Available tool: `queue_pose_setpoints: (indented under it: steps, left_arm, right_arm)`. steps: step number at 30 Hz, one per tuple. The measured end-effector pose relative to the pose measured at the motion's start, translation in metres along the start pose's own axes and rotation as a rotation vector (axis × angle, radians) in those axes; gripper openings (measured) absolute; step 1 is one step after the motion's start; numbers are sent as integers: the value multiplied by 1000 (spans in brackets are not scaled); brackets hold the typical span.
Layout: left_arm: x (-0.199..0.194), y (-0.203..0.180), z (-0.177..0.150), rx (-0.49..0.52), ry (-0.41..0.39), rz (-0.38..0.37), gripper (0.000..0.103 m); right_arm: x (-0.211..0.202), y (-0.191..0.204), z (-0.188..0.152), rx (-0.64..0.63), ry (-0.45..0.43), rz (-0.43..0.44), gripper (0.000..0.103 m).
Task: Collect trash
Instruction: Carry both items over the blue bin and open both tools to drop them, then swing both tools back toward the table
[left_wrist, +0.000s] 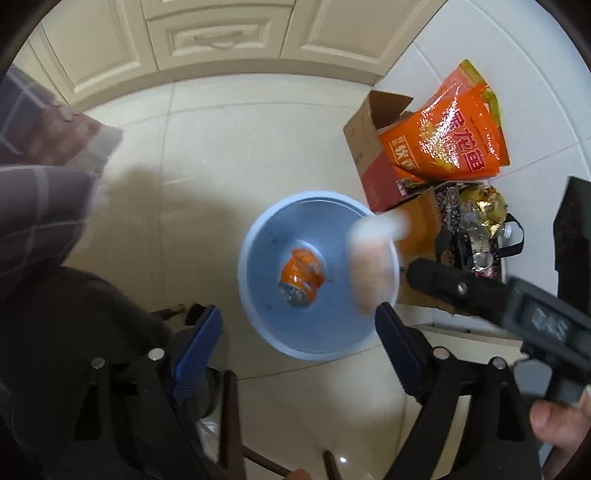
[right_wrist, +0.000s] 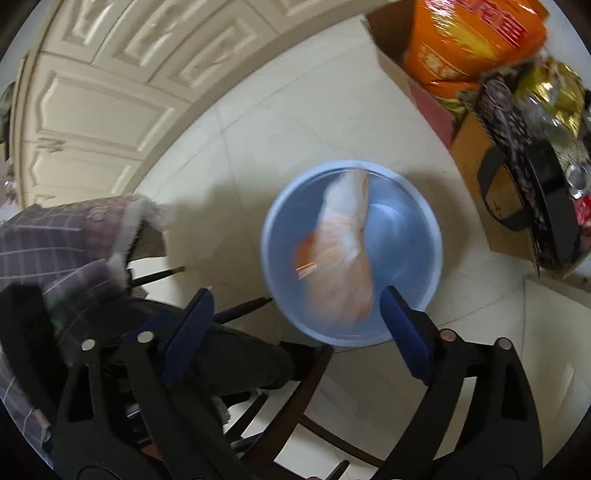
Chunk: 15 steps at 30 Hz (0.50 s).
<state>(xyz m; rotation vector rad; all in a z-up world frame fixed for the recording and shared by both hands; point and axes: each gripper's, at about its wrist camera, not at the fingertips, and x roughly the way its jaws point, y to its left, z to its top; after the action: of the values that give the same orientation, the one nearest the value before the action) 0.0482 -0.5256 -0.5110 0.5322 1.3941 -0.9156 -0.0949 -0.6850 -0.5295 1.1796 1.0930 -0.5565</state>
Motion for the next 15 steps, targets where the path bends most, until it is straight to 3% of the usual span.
queue_pose_setpoints:
  steps: [7,15]
  left_arm:
    - [-32,0,-7,45,-92,71,87]
    - [-103,-13,-15,93,-248,76,91]
  right_arm:
    - [-12,-3,-16,15,-21,-10,96]
    - [-48,27,-22,-30,-98,-5,97]
